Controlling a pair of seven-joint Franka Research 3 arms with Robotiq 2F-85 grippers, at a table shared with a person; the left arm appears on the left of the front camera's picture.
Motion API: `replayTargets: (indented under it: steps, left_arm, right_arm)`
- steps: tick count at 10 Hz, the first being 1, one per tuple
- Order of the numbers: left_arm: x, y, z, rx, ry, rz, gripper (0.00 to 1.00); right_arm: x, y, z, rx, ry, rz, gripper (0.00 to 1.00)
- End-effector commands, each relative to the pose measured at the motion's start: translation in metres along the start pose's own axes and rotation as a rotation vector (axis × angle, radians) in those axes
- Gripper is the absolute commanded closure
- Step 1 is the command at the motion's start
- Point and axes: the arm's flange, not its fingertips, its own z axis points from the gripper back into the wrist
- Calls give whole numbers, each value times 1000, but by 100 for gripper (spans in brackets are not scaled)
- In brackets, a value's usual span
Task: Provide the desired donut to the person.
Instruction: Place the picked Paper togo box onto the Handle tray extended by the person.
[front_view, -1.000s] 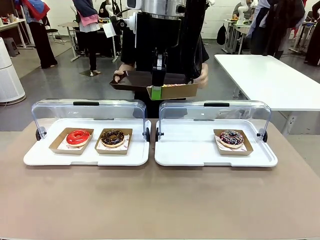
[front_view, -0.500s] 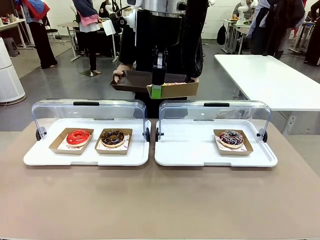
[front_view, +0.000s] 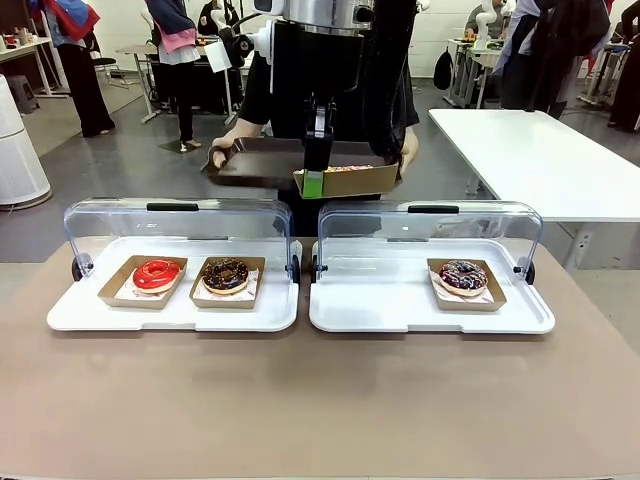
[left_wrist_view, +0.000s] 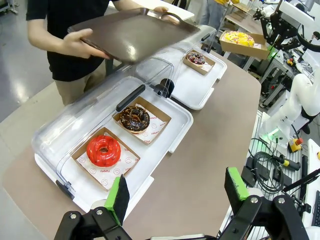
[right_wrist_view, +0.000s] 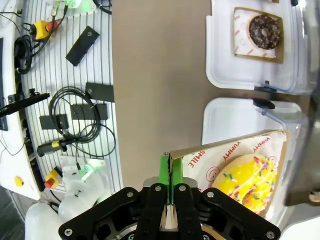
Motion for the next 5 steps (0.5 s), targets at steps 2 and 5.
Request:
replayTargets:
  steps: [2, 5]
  left_arm:
    - [0, -1, 1, -7, -12, -5, 0]
    - [0, -1, 1, -7, -12, -5, 0]
  right_arm:
    - [-3, 6, -2, 6, -2, -5, 100]
    - [-3, 6, -2, 6, -2, -5, 100]
